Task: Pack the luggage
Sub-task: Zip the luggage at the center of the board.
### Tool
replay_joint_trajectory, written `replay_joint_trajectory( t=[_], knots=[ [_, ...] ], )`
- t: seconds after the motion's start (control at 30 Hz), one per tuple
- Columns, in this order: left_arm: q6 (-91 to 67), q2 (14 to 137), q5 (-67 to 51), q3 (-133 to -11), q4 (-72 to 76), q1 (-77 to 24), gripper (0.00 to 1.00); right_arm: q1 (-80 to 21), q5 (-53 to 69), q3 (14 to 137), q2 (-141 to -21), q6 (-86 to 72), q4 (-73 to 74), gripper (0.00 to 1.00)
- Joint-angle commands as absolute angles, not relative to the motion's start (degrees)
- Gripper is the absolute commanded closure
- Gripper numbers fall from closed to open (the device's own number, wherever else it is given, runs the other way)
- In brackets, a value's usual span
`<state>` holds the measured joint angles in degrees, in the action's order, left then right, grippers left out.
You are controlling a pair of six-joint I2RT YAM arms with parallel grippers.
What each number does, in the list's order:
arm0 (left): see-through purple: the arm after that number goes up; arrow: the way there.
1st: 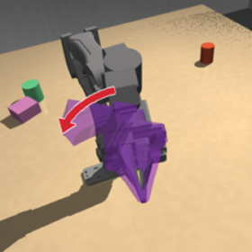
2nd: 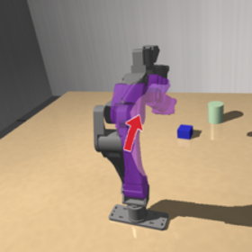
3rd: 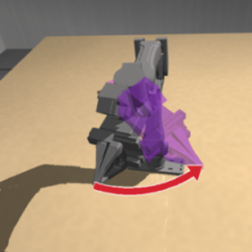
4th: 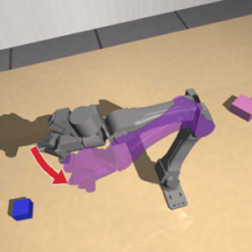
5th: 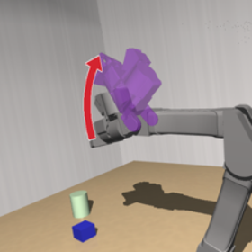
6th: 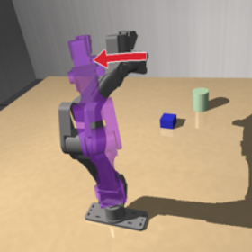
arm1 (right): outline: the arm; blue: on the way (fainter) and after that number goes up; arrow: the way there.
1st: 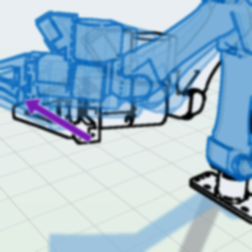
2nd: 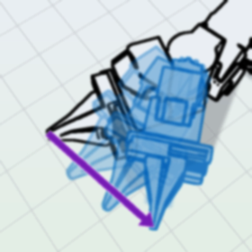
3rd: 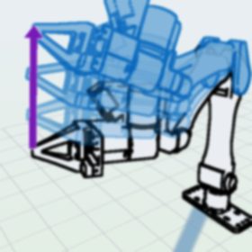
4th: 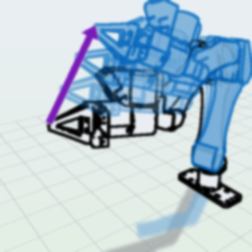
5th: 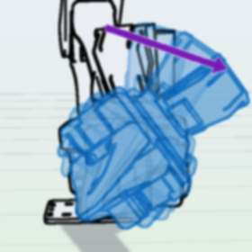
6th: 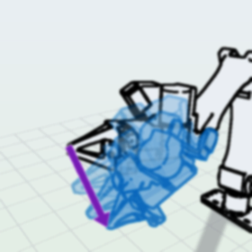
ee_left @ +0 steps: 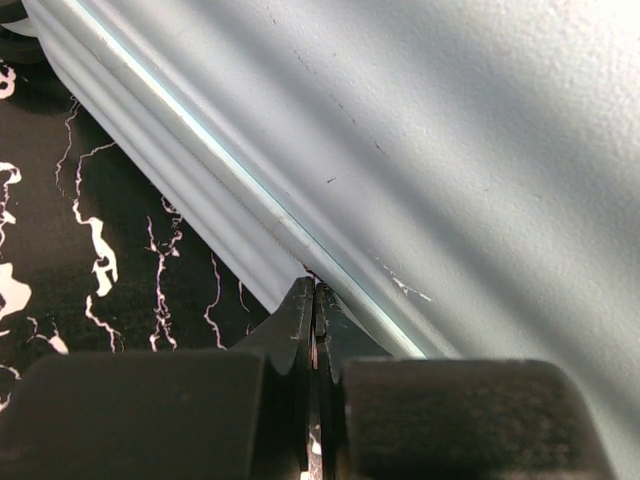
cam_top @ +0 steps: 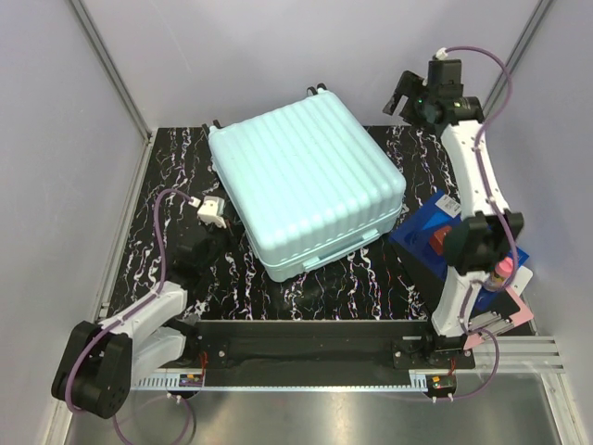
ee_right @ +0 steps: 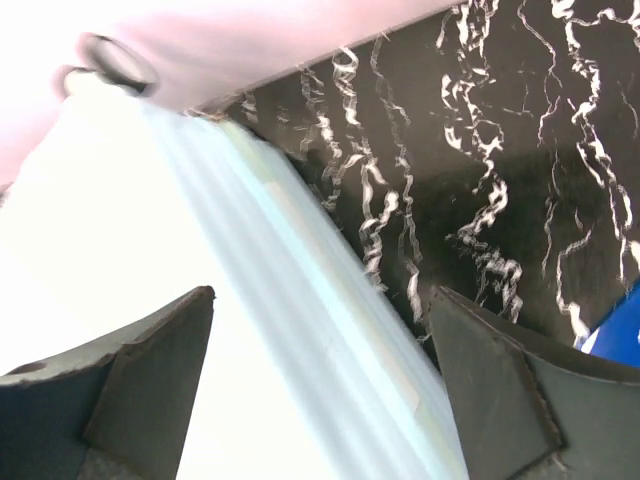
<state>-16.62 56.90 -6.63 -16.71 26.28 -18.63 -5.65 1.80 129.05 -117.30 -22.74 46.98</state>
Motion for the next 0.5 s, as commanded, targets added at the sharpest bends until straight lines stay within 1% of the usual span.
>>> replay_joint_trajectory(
  t=[0.0,0.03,0.07,0.1,0.13,0.17,0.2,0.27,0.37,0.4,0.47],
  knots=[
    [-18.54,59.24,-9.49,-19.59,35.33,-21.71,1.00,-6.15,-2.09,110.30,-100.69,-31.26,39.75,0.01],
    [-18.46,59.41,-9.32,-19.86,35.42,-22.06,1.00,-5.98,-2.81,105.95,-97.68,-31.38,37.20,0.00],
    [-18.37,59.68,-9.14,-20.12,35.25,-22.76,1.00,-5.80,-2.46,101.21,-90.95,-30.77,30.04,0.00],
    [-17.85,59.68,-8.62,-20.65,34.64,-23.11,1.00,-5.80,-2.46,91.85,-87.40,-29.80,26.40,0.00],
    [-17.58,59.76,-8.27,-20.92,34.37,-23.46,1.00,-5.54,-2.81,87.84,-83.88,-29.88,23.50,0.00],
    [-17.49,59.85,-8.00,-21.18,34.02,-24.08,1.00,-5.45,-4.99,84.50,-77.50,-30.49,20.07,0.00],
    [-17.40,60.03,-7.56,-21.62,33.84,-24.26,1.00,-5.36,-6.75,78.72,-74.30,-33.72,19.26,0.00],
    [-17.67,60.47,-7.03,-21.71,34.54,-25.13,1.00,-5.45,-6.16,74.38,-66.84,-35.67,17.67,0.00],
    [-18.28,61.61,-5.89,-22.50,35.50,-26.54,1.00,-5.45,-0.91,67.52,-61.20,-40.94,18.54,0.03],
    [-18.37,61.79,-5.37,-23.02,35.68,-27.06,1.00,-5.36,1.30,64.02,-60.30,-43.74,18.54,0.06],
    [-18.28,62.75,-4.92,-23.64,35.68,-28.20,1.00,-5.54,6.99,60.84,-58.81,-45.96,19.33,0.13]
  ],
)
